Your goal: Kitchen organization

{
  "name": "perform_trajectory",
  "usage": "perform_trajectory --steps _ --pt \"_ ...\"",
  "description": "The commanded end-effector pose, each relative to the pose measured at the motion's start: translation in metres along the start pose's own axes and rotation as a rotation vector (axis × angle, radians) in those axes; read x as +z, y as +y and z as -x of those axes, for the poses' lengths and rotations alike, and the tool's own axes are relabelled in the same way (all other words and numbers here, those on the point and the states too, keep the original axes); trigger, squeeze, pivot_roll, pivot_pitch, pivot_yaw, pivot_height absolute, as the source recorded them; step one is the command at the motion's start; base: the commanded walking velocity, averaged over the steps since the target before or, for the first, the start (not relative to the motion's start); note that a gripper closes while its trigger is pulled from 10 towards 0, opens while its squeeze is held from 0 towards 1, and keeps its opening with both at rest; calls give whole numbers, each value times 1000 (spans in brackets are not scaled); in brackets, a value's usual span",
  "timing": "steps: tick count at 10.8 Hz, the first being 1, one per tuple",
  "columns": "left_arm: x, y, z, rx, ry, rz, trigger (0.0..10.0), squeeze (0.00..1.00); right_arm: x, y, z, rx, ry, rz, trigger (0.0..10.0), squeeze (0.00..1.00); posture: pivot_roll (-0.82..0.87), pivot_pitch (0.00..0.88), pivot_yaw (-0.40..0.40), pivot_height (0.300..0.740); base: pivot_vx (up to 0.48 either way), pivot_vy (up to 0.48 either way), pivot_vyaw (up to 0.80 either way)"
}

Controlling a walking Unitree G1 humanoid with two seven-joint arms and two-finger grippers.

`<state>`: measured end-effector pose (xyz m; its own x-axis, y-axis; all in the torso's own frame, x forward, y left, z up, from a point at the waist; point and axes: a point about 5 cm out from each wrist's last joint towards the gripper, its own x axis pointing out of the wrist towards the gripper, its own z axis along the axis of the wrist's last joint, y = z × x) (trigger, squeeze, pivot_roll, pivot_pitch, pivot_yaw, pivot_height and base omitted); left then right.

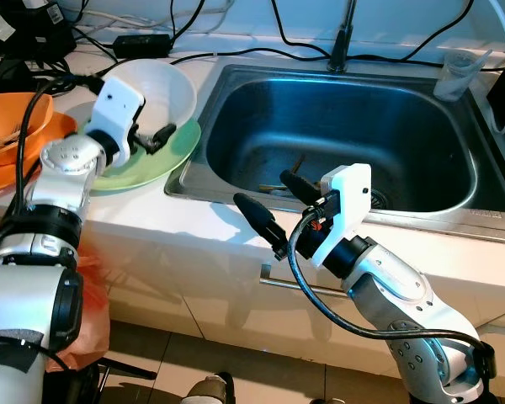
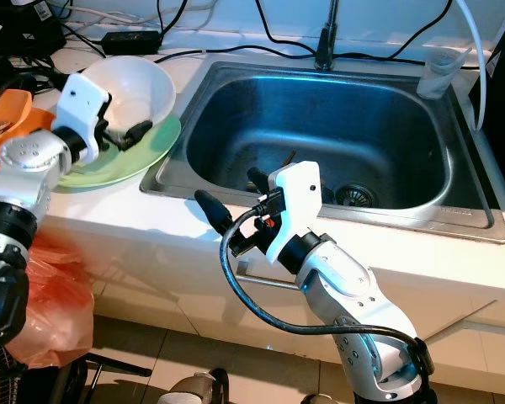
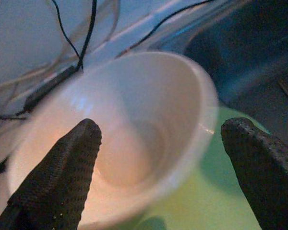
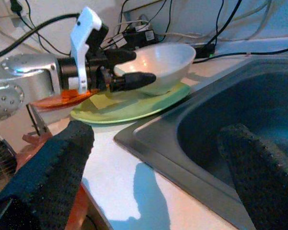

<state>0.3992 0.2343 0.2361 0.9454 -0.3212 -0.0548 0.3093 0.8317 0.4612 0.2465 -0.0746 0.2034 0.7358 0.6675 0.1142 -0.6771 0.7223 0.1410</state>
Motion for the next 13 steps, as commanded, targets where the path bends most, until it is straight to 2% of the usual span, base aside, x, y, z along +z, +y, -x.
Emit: perform_trajectory --steps 1,2,3,4,6,10,12,13 --pt "10 10 1 20 -20 -18 10000 0 -1 1 1 7 2 -2 10000 0 46 111 61 740 0 0 0" --pt "19 22 3 94 -58 -4 10000 0 -2 1 0 8 2 -1 10000 0 49 110 59 740 0 0 0" --pt "23 28 5 128 -76 6 10000 0 -2 1 0 9 2 0 10000 0 50 109 58 740 0 0 0" --pt "26 28 5 89 -82 4 10000 0 -2 0 -1 7 1 1 10000 0 51 109 57 740 0 0 0" --pt "23 25 6 15 -43 -61 10000 0 -2 0 -1 6 2 3 10000 0 53 106 59 740 0 0 0" --pt "18 18 8 -137 -3 -130 10000 0 -2 0 -2 2 -2 3 10000 0 54 104 63 740 0 0 0" --pt "11 15 9 -161 29 -150 10000 0 -2 0 -2 4 -4 2 10000 0 54 107 63 740 0 0 0" --pt "4 14 10 -127 30 -120 10000 0 -2 1 -2 5 -3 1 10000 0 52 110 65 740 0 0 0"
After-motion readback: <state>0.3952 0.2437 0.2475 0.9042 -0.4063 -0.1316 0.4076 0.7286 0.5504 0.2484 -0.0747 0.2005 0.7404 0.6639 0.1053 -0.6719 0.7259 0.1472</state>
